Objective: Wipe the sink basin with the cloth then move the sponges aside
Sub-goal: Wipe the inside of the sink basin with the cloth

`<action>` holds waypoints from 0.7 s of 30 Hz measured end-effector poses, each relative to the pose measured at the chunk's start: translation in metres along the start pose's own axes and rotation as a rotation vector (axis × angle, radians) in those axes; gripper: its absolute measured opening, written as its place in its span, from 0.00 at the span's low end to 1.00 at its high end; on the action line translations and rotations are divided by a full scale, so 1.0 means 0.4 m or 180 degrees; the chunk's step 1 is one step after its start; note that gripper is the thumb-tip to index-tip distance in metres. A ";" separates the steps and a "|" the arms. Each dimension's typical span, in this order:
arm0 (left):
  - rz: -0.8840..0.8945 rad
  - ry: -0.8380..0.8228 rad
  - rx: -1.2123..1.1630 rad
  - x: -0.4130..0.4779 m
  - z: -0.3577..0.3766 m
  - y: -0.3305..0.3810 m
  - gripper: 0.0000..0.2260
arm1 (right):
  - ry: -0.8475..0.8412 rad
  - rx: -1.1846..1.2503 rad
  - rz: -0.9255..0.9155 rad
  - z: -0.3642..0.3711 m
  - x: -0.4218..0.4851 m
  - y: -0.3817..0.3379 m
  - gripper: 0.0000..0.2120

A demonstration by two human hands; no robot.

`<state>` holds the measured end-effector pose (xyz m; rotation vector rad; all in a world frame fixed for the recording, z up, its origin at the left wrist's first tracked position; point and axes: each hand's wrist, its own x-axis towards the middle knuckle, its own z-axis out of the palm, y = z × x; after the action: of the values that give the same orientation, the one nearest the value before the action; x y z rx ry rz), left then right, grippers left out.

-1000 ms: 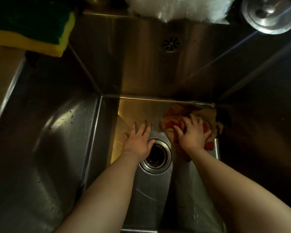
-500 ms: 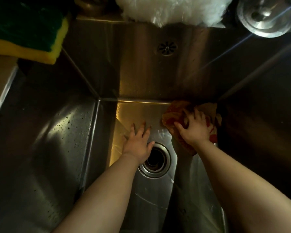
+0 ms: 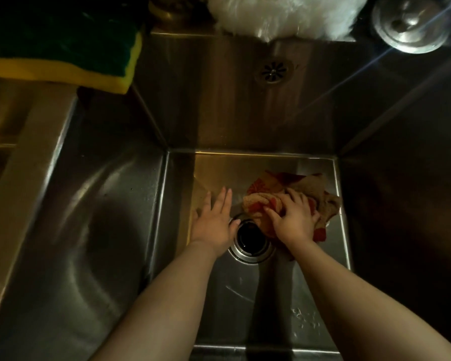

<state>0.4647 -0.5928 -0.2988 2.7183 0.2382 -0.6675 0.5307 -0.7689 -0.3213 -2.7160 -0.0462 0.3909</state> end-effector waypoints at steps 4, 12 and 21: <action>0.0064 0.0171 0.0102 -0.010 -0.005 -0.039 0.31 | 0.0038 0.0057 0.0060 0.005 -0.001 -0.013 0.19; 0.0062 0.0440 -0.0134 -0.018 0.012 -0.095 0.32 | 0.0006 0.0052 -0.0217 0.078 -0.006 -0.118 0.18; 0.0091 0.0549 0.0486 0.002 -0.034 -0.118 0.30 | -0.0185 0.1084 -0.0702 0.073 -0.022 -0.172 0.28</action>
<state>0.4599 -0.5440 -0.3010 2.9234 0.1961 -0.4605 0.5156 -0.6951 -0.3182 -2.3344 -0.2678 0.3741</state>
